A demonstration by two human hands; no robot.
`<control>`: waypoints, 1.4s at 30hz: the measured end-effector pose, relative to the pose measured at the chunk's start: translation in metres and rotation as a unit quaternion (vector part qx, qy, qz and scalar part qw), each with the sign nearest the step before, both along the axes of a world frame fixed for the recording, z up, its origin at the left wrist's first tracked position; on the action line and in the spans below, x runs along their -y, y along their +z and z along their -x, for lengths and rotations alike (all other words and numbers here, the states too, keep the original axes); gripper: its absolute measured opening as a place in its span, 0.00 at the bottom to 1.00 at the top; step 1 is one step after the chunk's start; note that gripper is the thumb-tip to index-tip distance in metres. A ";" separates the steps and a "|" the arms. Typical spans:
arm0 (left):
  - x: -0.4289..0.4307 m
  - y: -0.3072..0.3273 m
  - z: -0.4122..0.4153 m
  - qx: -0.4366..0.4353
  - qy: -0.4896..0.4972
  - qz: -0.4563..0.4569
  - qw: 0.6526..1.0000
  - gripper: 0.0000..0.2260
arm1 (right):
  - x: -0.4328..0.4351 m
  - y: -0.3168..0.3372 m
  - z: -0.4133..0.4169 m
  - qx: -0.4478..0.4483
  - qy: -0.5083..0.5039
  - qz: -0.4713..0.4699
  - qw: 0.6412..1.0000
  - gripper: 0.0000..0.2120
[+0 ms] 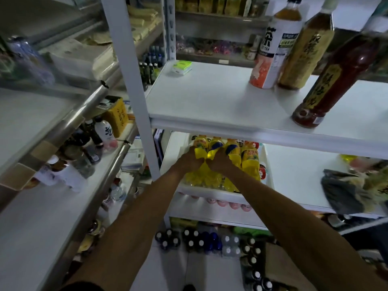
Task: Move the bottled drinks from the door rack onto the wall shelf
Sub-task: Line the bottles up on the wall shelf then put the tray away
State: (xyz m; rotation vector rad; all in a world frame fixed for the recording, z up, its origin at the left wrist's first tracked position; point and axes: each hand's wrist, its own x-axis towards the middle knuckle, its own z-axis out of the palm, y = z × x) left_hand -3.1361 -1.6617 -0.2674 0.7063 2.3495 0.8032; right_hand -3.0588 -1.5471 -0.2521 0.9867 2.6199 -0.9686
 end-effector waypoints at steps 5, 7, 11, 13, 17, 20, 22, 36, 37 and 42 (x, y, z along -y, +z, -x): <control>-0.006 0.016 -0.001 0.045 0.042 -0.012 0.998 0.44 | -0.002 0.009 0.005 0.013 -0.009 -0.020 1.000 0.36; -0.010 0.017 0.001 0.027 0.060 0.006 0.998 0.39 | -0.004 0.007 0.008 0.014 -0.007 -0.033 0.999 0.39; -0.019 0.015 0.003 0.001 0.063 0.022 0.998 0.30 | -0.009 0.004 0.015 0.027 -0.023 -0.033 0.999 0.42; -0.019 0.018 0.002 0.015 0.055 0.027 0.998 0.26 | -0.005 0.011 0.015 0.045 -0.014 -0.025 0.999 0.41; -0.012 0.027 0.001 0.073 0.081 0.038 0.993 0.36 | -0.001 0.031 0.006 0.021 -0.040 0.031 0.998 0.32; -0.004 0.025 -0.008 0.128 0.085 0.032 0.988 0.41 | 0.000 0.043 -0.013 0.027 -0.029 0.110 0.993 0.22; 0.001 0.024 -0.019 0.140 0.086 0.037 0.986 0.47 | 0.003 0.049 -0.018 0.066 -0.010 0.129 0.989 0.24; 0.027 0.023 -0.106 0.110 0.256 0.048 0.959 0.43 | 0.017 0.052 -0.097 0.067 -0.014 0.174 0.982 0.26; 0.027 0.030 -0.121 0.085 0.261 0.044 0.961 0.48 | 0.014 0.050 -0.109 0.061 -0.013 0.192 0.979 0.22; 0.028 0.045 -0.190 0.007 0.294 -0.012 0.956 0.53 | 0.003 0.043 -0.165 -0.028 0.008 0.238 0.971 0.33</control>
